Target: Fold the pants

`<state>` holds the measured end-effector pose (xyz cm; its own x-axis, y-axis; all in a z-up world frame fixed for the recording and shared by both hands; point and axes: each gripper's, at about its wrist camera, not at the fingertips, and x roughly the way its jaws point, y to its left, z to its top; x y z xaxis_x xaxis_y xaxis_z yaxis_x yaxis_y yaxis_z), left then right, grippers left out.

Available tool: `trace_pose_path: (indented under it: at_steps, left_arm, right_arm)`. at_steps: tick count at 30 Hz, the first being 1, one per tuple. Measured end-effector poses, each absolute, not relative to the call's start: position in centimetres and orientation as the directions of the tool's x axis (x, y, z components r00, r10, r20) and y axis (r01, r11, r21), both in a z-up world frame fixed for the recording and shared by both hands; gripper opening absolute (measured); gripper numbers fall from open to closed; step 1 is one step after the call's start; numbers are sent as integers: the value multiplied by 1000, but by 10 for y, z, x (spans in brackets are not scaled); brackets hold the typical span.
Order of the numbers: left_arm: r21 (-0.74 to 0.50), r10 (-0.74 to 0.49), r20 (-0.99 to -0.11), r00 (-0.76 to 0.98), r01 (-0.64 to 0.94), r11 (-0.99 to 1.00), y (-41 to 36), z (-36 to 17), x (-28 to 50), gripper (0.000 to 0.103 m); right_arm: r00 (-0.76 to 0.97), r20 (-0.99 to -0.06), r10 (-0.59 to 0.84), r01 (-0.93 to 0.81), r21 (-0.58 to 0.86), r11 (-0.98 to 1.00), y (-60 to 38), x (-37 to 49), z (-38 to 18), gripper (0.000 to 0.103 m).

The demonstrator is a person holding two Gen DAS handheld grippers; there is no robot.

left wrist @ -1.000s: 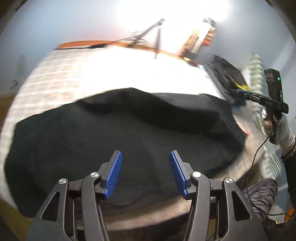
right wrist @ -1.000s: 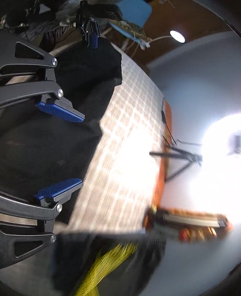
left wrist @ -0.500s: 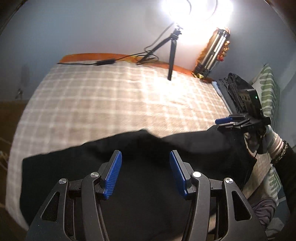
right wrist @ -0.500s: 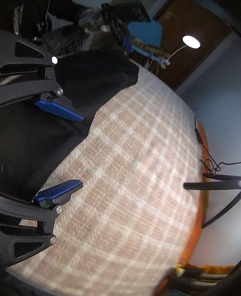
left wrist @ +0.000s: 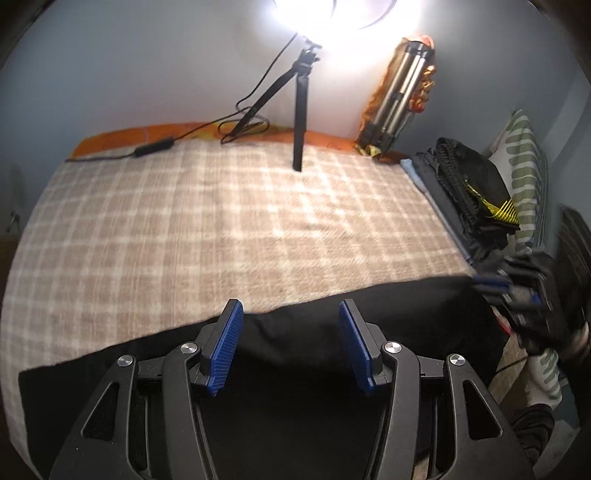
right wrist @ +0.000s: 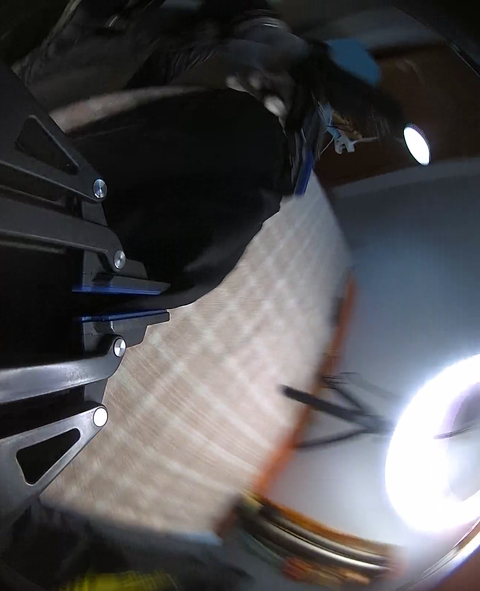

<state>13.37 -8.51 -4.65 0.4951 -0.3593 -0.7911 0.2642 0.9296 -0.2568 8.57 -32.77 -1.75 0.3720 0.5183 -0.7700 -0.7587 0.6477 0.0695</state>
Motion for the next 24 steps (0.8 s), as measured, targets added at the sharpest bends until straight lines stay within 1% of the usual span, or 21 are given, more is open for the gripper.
trace_pose_path:
  at_steps: [2, 5, 7, 8, 9, 11, 12, 13, 14, 17, 19, 22, 23, 24]
  left_arm:
    - [-252, -361, -797, 484, 277, 927, -90, -52, 133, 53]
    - [-227, -347, -817, 459, 297, 927, -99, -70, 120, 53]
    - [-177, -302, -840, 451, 298, 938, -102, -87, 112, 53]
    - [-156, -280, -854, 438, 298, 942, -104, -97, 109, 53]
    - [-125, -251, -867, 431, 299, 946, -106, -108, 106, 53]
    - [-71, -217, -857, 467, 311, 948, -109, -116, 99, 53]
    - [-53, -208, -851, 483, 313, 948, -111, -116, 96, 53]
    - [-37, -197, -846, 496, 313, 949, -112, -117, 94, 53]
    - [-28, -191, -839, 509, 311, 950, -114, -117, 92, 53]
    - [-19, -192, -818, 543, 308, 951, -112, -119, 85, 53]
    - [-13, -193, -813, 550, 313, 950, -112, -119, 84, 53]
    - [-3, -194, -808, 557, 324, 946, -113, -119, 81, 53]
    - [3, -194, -804, 562, 330, 944, -113, -119, 79, 53]
    - [6, -195, -801, 566, 333, 943, -113, -119, 78, 53]
  right_arm:
    - [392, -771, 502, -789, 0, 615, -323, 60, -16, 4]
    - [361, -820, 444, -823, -56, 565, -316, 40, -35, 4]
    - [344, -844, 411, -832, -70, 551, -317, 37, -45, 5]
    - [320, -855, 408, -833, -49, 551, -316, 39, -49, 6]
    - [285, -864, 415, -833, -9, 553, -317, 43, -52, 11]
    - [209, -870, 446, -824, 89, 559, -319, 58, -48, 25]
    - [190, -864, 466, -814, 127, 568, -321, 67, -45, 39]
    - [181, -855, 486, -796, 163, 584, -324, 76, -42, 44]
    - [141, -840, 524, -763, 245, 598, -326, 92, -40, 48]
    - [53, -781, 623, -637, 454, 623, -330, 136, -44, 51]
    - [-16, -756, 655, -561, 548, 620, -324, 157, -58, 52]
    - [-130, -756, 642, -489, 612, 621, -301, 172, -89, 50]
    - [-170, -753, 636, -476, 627, 616, -295, 171, -97, 48]
    - [-195, -750, 632, -468, 637, 612, -289, 170, -103, 43]
